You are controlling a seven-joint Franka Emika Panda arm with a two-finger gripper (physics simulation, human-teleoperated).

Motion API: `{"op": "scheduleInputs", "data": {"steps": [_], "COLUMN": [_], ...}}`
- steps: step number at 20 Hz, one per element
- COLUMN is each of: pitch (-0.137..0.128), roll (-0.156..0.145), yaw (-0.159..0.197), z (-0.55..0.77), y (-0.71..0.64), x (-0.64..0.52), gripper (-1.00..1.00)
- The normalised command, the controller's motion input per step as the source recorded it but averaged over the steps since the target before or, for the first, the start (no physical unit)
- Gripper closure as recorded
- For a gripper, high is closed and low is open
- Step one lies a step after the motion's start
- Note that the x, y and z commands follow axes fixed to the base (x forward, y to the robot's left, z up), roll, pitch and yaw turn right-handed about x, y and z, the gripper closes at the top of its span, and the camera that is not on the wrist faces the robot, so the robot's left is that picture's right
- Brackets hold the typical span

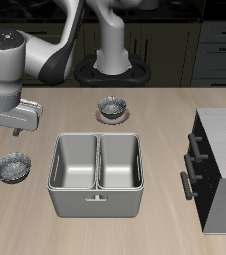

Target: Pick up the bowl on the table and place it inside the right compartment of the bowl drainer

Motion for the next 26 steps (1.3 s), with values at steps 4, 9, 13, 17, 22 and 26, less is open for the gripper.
{"op": "scheduleInputs", "data": {"steps": [4, 9, 13, 17, 22, 26], "pitch": [-0.017, 0.021, 0.04, 0.0, -0.001, 0.0], "roll": [0.021, -0.009, -0.019, 0.01, -0.013, -0.027], "yaw": [-0.03, -0.026, -0.025, -0.023, -0.01, 0.012], "z": [-0.21, -0.25, -0.45, -0.33, -0.32, -0.4], "y": [0.04, 0.0, -0.1, 0.03, -0.01, 0.0], "x": [-0.04, 0.0, 0.05, -0.03, -0.02, 0.0], "gripper": [-1.0, -1.0, -1.0, -1.0, -1.0, -1.0]}}
